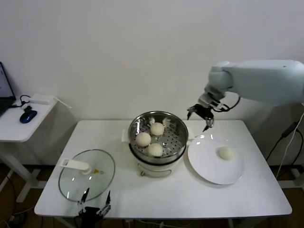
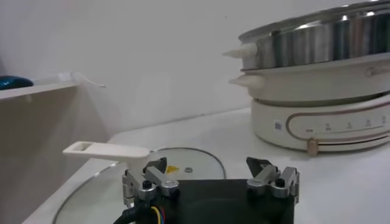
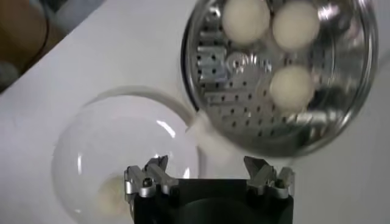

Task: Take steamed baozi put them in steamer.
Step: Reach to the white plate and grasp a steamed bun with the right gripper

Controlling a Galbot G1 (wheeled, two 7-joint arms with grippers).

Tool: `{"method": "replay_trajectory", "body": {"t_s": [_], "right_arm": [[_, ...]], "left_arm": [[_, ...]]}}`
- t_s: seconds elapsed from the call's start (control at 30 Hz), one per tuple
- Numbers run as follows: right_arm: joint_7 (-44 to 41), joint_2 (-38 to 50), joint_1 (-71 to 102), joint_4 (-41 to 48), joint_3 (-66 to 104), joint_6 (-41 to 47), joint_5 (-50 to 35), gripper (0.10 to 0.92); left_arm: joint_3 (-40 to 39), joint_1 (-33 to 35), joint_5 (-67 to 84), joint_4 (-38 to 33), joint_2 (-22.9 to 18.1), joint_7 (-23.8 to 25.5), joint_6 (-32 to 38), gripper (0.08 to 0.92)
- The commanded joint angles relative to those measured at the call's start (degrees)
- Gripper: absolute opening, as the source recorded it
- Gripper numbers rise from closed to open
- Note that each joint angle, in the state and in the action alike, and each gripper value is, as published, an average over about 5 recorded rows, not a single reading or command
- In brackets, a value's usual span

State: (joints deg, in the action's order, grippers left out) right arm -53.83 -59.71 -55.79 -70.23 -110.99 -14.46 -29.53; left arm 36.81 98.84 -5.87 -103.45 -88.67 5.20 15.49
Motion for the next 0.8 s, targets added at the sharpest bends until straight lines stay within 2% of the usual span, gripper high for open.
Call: {"method": "replay_trajectory", "body": {"t_s": [0.03,0.43,0.8], "right_arm": [[0.3,13.5,5.3,-1.2,-0.3,22.1,-4.1,0.823],[1.8,18.0,23.5,6.7,12.6,24.8,4.8,0.823],[1.8,14.5,34.9,18.2,25.3,22.7,11.7,0.823]], "left_arm": [[0.1,-0.2,-0.1,0.2,0.2,0.2,-0.3,0.823],[0.3,0.1,-0.4,0.7,0.2,0.3,-0.2,0.823],[0.4,0.7,-1.1,1.4,0.2,0.4,-0.2,0.823]]}}
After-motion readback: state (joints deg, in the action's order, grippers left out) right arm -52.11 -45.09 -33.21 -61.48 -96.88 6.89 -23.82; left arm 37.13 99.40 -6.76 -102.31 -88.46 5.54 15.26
